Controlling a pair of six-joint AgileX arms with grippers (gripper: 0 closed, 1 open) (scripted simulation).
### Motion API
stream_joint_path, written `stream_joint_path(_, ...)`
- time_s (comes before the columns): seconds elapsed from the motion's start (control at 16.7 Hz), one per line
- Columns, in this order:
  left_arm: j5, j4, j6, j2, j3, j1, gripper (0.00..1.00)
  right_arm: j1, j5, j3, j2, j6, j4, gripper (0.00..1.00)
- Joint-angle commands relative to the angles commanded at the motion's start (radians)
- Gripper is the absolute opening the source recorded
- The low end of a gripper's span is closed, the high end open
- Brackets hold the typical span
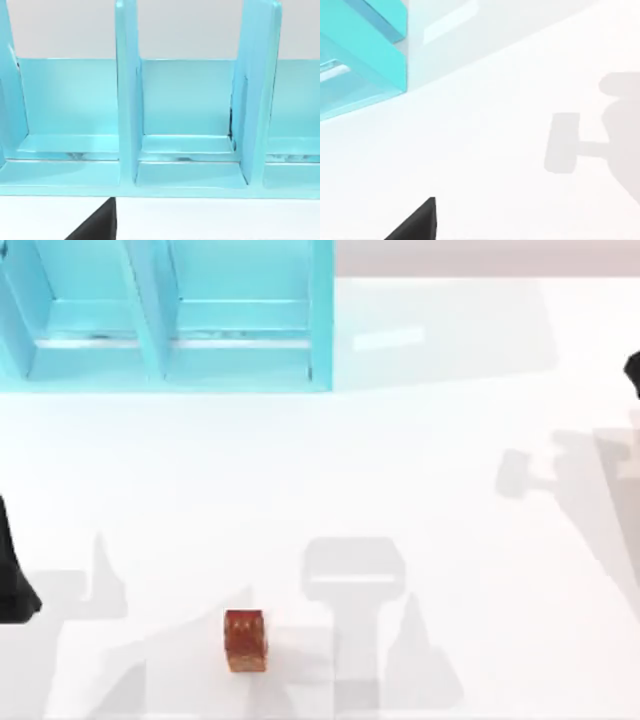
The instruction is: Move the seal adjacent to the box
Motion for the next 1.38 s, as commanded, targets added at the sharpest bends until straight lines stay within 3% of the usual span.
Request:
stream_joint_path(0.42, 0.000, 0.000, 0.000, 0.000, 0.000, 0.000, 1.00, 0.300, -0.010, 0.701, 0.701, 0.280, -0.346, 1.00)
stream_joint_path(0.72, 0.000, 0.000, 0.000, 0.000, 0.000, 0.000, 1.00, 0.551, 0.012, 1.066, 1.079, 0.410, -0.583, 1.00)
stream_joint_path(1.08, 0.000, 0.000, 0.000, 0.000, 0.000, 0.000, 1.00, 0.772, 0.045, 1.264, 1.299, 0.504, -0.808, 1.00)
stream_joint_path(1.38, 0.000, 0.000, 0.000, 0.000, 0.000, 0.000, 1.00, 0.803, 0.050, 1.279, 1.320, 0.515, -0.841, 1.00)
